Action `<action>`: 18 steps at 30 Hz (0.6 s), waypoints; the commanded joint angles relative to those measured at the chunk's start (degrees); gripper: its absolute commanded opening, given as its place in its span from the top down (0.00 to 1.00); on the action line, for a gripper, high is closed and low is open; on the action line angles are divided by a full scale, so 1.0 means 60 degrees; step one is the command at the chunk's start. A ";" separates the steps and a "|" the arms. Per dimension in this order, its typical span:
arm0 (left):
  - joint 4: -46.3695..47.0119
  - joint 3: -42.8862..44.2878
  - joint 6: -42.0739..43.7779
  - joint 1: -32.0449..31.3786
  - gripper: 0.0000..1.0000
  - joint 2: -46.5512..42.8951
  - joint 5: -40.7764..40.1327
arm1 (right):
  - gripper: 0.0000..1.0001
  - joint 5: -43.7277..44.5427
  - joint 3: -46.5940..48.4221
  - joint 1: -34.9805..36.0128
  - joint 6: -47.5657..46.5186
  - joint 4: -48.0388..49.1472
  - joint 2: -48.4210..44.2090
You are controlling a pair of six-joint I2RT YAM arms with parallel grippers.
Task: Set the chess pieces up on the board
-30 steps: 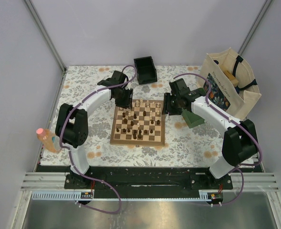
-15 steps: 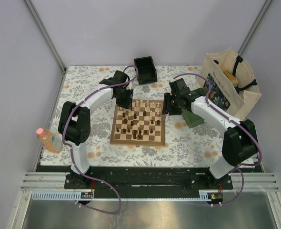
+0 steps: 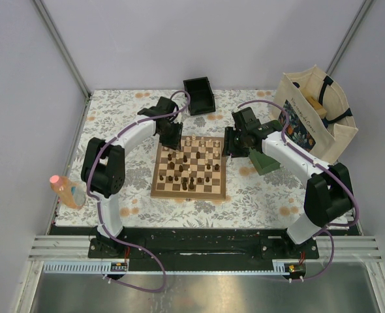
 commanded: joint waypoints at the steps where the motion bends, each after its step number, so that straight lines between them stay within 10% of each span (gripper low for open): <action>1: -0.0023 0.0380 0.0134 -0.0059 0.72 0.0027 -0.0138 | 0.51 -0.0181 0.0242 -0.0054 0.0039 0.0303 0.0087; 18: -0.0287 0.0570 0.0280 -0.0132 0.73 0.0203 -0.0284 | 0.51 -0.0225 0.0256 -0.0054 0.0024 0.0317 0.0174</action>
